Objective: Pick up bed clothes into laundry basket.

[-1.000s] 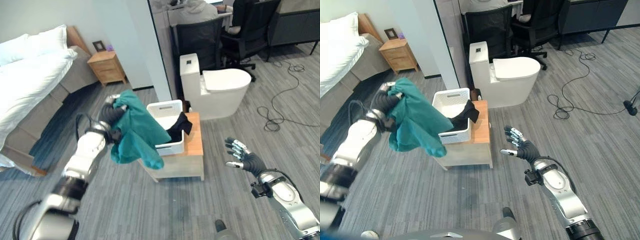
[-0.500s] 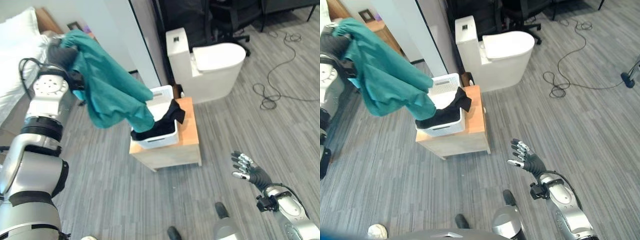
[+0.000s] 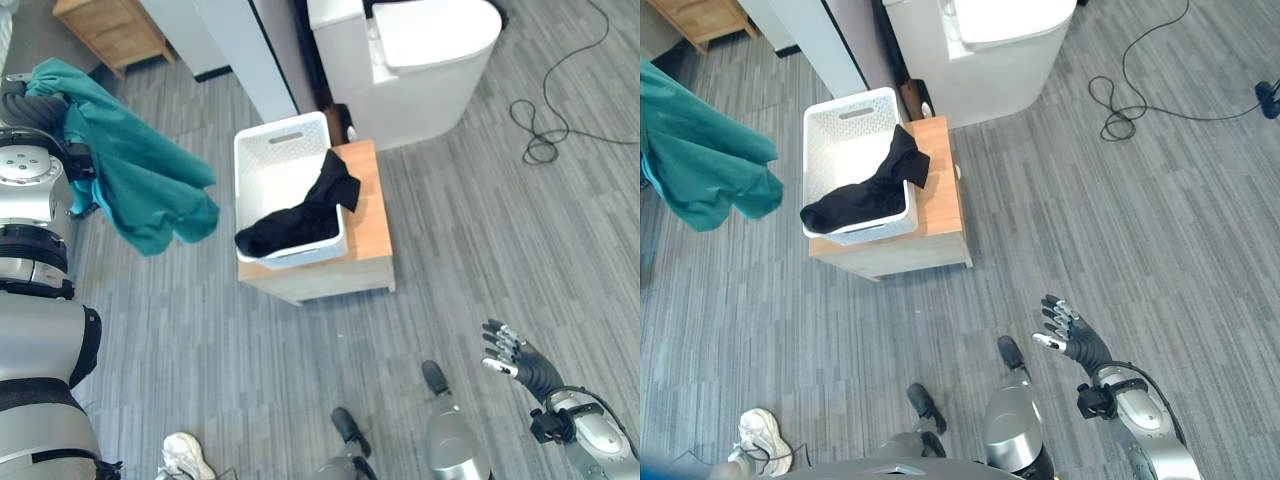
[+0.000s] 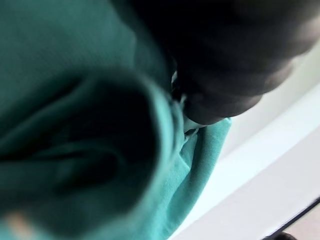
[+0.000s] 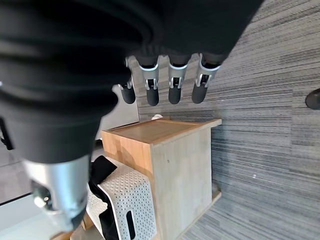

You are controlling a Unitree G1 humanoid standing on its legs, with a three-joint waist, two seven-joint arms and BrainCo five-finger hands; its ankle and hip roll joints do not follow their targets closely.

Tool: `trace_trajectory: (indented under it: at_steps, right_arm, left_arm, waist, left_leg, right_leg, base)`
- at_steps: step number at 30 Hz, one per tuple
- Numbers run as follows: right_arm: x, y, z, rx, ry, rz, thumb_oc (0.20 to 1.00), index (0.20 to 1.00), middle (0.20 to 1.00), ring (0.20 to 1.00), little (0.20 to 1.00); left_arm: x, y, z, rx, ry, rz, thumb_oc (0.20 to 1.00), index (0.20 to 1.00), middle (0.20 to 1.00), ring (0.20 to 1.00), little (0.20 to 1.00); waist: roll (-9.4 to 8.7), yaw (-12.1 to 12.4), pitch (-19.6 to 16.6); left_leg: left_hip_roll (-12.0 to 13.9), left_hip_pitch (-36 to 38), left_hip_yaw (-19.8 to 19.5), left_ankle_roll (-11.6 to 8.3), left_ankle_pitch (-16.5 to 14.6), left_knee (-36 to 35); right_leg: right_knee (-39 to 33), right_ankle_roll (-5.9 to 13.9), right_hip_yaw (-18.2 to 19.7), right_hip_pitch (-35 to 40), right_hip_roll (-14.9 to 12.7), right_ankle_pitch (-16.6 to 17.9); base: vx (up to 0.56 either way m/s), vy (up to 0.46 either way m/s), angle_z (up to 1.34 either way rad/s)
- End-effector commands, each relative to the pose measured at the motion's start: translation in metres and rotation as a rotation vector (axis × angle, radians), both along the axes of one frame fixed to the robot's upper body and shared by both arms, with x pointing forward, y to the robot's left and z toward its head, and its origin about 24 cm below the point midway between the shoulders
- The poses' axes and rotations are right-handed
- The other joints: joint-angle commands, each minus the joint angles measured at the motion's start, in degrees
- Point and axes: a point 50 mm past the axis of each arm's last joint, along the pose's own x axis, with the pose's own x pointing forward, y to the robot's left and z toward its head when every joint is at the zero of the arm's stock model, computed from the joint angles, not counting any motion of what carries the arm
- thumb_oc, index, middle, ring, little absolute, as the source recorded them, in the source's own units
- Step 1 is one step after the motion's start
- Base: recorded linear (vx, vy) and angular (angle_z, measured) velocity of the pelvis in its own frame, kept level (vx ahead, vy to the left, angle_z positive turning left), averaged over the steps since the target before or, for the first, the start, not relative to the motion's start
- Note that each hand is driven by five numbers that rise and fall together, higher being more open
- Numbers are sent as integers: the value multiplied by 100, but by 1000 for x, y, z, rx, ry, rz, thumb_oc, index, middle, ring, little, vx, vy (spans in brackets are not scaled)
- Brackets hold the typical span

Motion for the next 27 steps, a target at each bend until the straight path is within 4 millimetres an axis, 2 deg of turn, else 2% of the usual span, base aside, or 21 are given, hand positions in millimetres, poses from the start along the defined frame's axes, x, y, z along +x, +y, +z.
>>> trace_trajectory:
  at_steps: [1,6,7,8,9,16,21,27]
  right_arm:
    - [12,3,15,42,-89,25,1000,1000,1000,1000,1000]
    - [16,2,22,15,-122,31,1000,1000,1000,1000,1000]
    - [15,-1,23,1,-127,21,1000,1000,1000,1000,1000]
    - [15,-1,23,2,-127,20,1000,1000,1000,1000,1000]
    - [15,-3,24,-13,-138,6,1000,1000,1000,1000,1000]
    - [16,-4,26,-33,-155,2,1000,1000,1000,1000,1000]
    - [14,-7,24,-46,-144,-8,1000,1000,1000,1000,1000]
    - [10,-11,20,-75,-118,-17,1000,1000,1000,1000,1000]
  left_arm:
    - [-30,23,56,20,-180,99,200,200,200,200,200]
    - [-24,8,73,10,-257,36,200,200,200,200,200]
    - [-22,-2,87,14,-315,3,200,200,200,200,200]
    - [-22,-3,88,15,-315,2,200,200,200,200,200]
    - [-21,-18,110,28,-400,-43,200,200,200,200,200]
    - [-27,-30,137,68,-470,-75,200,200,200,200,200]
    - [-26,-36,141,68,-488,-93,200,200,200,200,200]
    - [-20,-31,127,-23,-484,-90,200,200,200,200,200]
  waist:
    - [-48,-136,-64]
    - [79,-201,-39]
    - [147,-203,-82]
    - [144,-198,-82]
    - [227,-212,-161]
    - [317,-198,-335]
    - [337,-212,-369]
    - [384,-304,-185]
  left_leg:
    - [-35,423,78,-170,-139,42]
    - [44,442,225,-238,-116,42]
    - [56,457,215,-251,-102,42]
    - [57,457,213,-252,-102,42]
    - [65,482,200,-273,-82,42]
    - [66,592,227,-281,-107,42]
    - [66,672,265,-277,-128,42]
    - [11,631,210,-283,-122,42]
  right_leg:
    - [556,-20,238,-322,234,-380]
    - [442,-59,287,-295,321,-393]
    - [397,-76,277,-244,330,-433]
    - [395,-77,274,-243,330,-432]
    - [349,-95,247,-177,330,-458]
    - [248,-111,212,-14,358,-478]
    - [246,-103,229,25,370,-498]
    - [302,-111,170,-48,321,-506]
  base:
    - [44,-30,-6]
    - [80,-59,-16]
    - [64,-57,-16]
    - [84,-62,-6]
    - [67,-38,1]
    - [45,-31,3]
    - [12,-8,-4]
    - [0,4,-3]
